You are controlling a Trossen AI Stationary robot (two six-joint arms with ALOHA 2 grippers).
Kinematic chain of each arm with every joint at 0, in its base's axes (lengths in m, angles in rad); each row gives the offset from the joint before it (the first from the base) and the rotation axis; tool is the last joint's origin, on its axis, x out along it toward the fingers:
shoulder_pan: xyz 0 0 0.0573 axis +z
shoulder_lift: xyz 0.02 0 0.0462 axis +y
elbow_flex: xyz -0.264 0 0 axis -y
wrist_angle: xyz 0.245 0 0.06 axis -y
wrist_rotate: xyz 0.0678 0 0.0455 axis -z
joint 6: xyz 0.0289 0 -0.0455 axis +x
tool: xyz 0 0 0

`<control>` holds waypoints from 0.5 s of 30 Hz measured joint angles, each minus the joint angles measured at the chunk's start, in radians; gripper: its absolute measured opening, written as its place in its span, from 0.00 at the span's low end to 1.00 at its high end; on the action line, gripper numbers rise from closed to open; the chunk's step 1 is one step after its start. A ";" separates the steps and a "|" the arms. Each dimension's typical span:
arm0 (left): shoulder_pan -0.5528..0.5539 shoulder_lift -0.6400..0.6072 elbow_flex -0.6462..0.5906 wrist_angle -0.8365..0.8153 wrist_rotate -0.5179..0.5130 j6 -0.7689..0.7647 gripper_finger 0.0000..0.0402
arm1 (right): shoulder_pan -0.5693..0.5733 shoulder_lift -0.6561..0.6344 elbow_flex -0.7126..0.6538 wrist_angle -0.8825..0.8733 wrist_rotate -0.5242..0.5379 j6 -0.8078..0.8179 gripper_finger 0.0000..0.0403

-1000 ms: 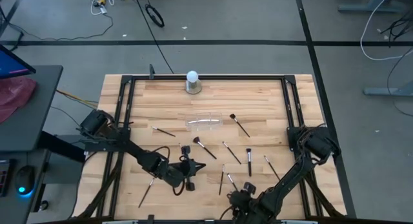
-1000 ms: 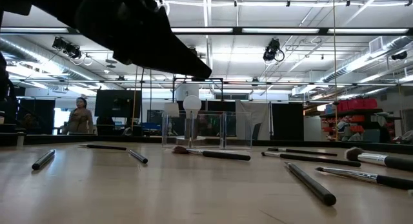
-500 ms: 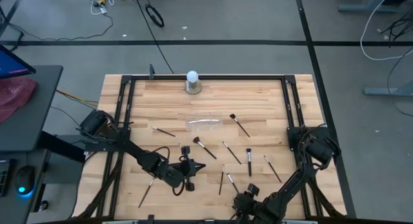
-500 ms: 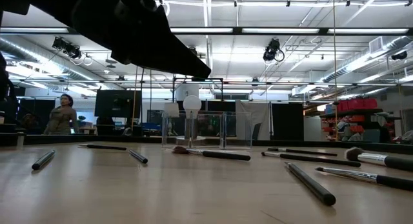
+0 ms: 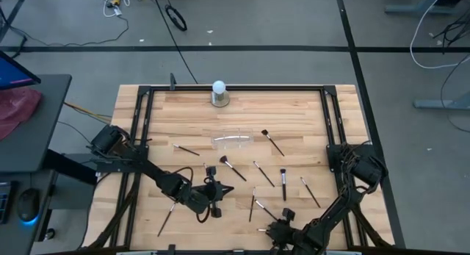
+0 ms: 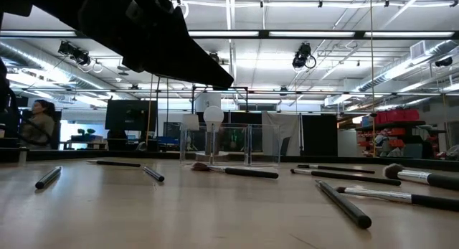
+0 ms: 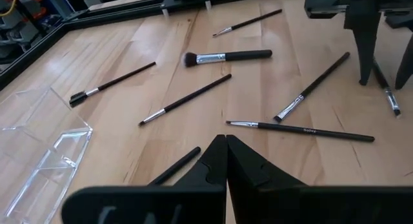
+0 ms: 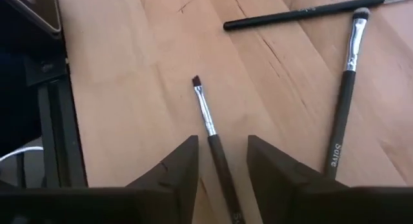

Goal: Put items in baskets/containers
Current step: Put the bottom liner brush into the transparent organizer

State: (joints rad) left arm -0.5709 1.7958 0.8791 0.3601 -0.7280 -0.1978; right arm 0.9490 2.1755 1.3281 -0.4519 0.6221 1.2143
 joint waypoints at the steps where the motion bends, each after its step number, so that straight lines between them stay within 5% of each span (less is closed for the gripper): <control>1: 0.000 0.000 0.000 0.000 0.000 0.000 0.01 | 0.001 -0.002 -0.025 0.048 0.011 -0.021 0.31; 8: -0.001 0.000 0.000 -0.006 0.028 0.000 0.01 | 0.000 -0.006 -0.157 0.313 0.066 -0.177 0.25; 15: -0.001 0.000 0.000 -0.007 0.053 0.000 0.01 | 0.038 -0.008 -0.213 0.366 0.099 -0.190 0.19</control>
State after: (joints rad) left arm -0.5716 1.7958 0.8791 0.3527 -0.6754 -0.1976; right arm 0.9870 2.1674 1.1146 -0.0855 0.7211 1.0247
